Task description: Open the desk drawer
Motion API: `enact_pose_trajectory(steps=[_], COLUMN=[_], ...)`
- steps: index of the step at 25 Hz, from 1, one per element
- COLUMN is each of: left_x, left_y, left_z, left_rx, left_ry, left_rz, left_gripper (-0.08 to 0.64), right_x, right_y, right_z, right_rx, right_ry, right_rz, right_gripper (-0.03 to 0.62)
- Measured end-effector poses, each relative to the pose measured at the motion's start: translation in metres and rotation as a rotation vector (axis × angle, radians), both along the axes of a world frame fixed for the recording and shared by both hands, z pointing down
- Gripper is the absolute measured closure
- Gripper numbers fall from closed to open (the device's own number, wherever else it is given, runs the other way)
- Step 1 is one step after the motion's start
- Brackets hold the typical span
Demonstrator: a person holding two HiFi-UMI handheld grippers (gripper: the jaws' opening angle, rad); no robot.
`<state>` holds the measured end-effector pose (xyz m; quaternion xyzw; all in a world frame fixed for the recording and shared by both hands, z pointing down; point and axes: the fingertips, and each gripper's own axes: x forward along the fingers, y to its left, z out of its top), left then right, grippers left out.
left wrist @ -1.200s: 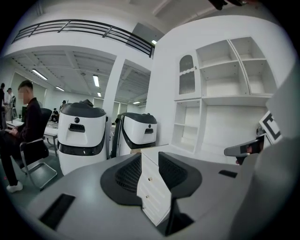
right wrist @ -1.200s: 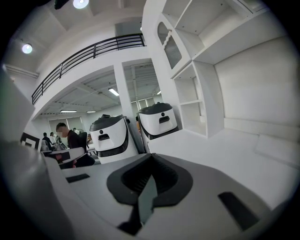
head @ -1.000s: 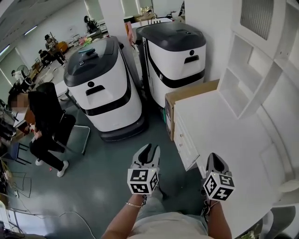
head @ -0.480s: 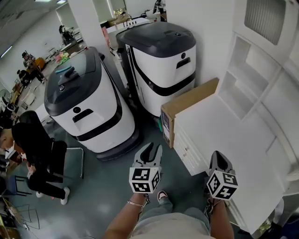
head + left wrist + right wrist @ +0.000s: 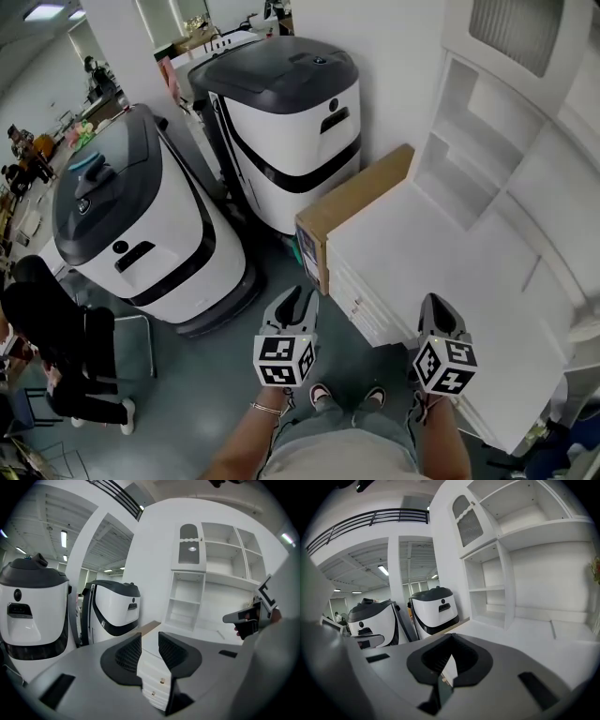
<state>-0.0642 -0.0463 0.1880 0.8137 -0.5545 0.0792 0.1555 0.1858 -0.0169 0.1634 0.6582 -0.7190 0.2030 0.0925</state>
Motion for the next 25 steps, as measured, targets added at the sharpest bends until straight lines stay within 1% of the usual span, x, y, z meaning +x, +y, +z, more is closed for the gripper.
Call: enact_pose_trajectory(steps=[2,7,15,20,25], left_x=[0.009,0.025,0.039,0.045,0.046], left_y=[-0.002,-0.003,0.008,0.017,0.025], left_z=[0.001,0.004,0.029,0.054,0.095], left_rx=[0.001,-0.008,-0.054,-0.088,-0.144], left_ry=[-0.008,-0.001,-0.013,-0.035,-0.040], left_rz=[0.018,0.028,0.045,0.056,0.058], left_gripper=[0.436,0.436,0.436,0.436,0.436], right_x=[0.005,0.011,0.015,0.015,0.007], right_y=[-0.002,0.000,0.003,0.007,0.014], right_z=[0.001,0.009,0.028,0.051,0.089], right_rx=[-0.003,-0.026,-0.062,-0.101,-0.170], right_ry=[-0.001,-0.009,-0.018,-0.020,-0.014], right_rz=[0.002,-0.009,-0.017,-0.019,-0.047], right_gripper=[0.586,0.586,0.586,0.586,0.586])
